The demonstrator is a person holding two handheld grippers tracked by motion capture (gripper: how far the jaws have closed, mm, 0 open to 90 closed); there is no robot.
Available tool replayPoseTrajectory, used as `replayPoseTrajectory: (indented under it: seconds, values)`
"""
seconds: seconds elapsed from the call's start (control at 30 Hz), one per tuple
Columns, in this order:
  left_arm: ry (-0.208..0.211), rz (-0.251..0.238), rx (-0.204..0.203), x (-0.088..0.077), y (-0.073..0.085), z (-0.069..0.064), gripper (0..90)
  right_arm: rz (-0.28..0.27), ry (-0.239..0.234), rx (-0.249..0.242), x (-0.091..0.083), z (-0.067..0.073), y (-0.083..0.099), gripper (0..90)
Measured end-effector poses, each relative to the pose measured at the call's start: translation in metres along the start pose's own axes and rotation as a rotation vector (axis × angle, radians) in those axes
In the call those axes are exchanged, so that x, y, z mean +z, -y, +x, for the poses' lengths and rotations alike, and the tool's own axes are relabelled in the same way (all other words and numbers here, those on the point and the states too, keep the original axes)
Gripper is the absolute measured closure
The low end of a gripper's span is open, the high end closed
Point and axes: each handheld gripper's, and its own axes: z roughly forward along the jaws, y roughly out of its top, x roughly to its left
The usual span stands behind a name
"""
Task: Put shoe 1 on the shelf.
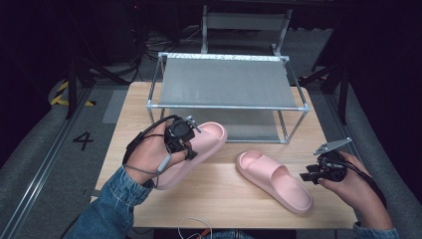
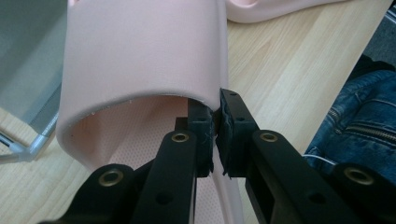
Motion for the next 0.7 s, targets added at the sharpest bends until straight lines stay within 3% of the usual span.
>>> replayPoseTrajectory:
  seconds: [0.7]
  values:
    - [0.023,-0.038,0.075,-0.039,-0.029,-0.010,84.3,-0.019,-0.015,-0.008,-0.003,-0.001,0.000,56.8]
